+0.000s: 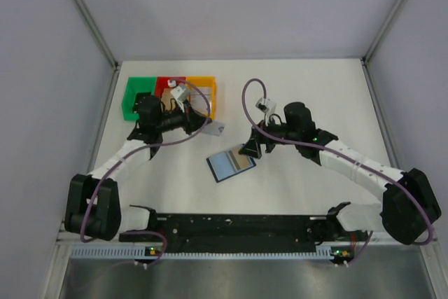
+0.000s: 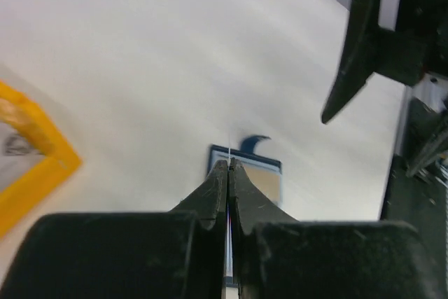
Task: Take the credit cards out of the card holder
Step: Place the credit card in the storage box.
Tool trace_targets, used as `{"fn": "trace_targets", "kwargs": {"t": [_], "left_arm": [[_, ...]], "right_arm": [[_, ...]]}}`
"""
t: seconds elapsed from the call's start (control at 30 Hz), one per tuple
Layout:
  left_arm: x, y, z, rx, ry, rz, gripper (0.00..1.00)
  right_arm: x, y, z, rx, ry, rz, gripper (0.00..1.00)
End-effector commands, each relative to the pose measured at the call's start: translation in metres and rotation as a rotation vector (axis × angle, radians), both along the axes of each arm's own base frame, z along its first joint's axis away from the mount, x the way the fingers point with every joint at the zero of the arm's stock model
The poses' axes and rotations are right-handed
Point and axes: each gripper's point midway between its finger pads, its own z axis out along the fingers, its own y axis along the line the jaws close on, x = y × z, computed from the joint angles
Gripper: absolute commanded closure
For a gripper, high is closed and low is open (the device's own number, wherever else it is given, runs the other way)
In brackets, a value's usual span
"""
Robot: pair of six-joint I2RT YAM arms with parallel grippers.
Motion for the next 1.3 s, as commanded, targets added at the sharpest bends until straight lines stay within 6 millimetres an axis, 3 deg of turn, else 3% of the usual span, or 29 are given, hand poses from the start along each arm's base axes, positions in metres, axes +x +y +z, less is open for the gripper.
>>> {"fn": "trace_targets", "kwargs": {"t": [0.0, 0.17, 0.33, 0.67, 1.0, 1.27], "left_arm": [[0.055, 0.044, 0.055, -0.047, -0.194, 0.335, 1.00], [0.097, 0.079, 0.068, -0.015, -0.257, 0.500, 1.00], [0.137, 0.095, 0.056, 0.050, -0.241, 0.579, 1.00], [0.190, 0.080, 0.014, 0.057, -0.146, 0.503, 1.00], [0.197, 0.069, -0.031, 0.030, 0.017, 0.465, 1.00], [0.190, 0.063, -0.043, 0.045, 0.104, 0.457, 1.00]], "right_arm": [[0.007, -0.010, -0.005, -0.034, -0.061, -0.078, 0.20], [0.004, -0.009, -0.008, 0.003, -0.068, -0.077, 0.15], [0.005, -0.010, -0.013, -0.006, -0.081, -0.081, 0.14], [0.004, -0.012, -0.021, -0.018, -0.076, -0.081, 0.14], [0.004, -0.012, -0.024, -0.024, -0.070, -0.082, 0.14], [0.005, -0.013, -0.024, -0.032, -0.070, -0.087, 0.14]]}}
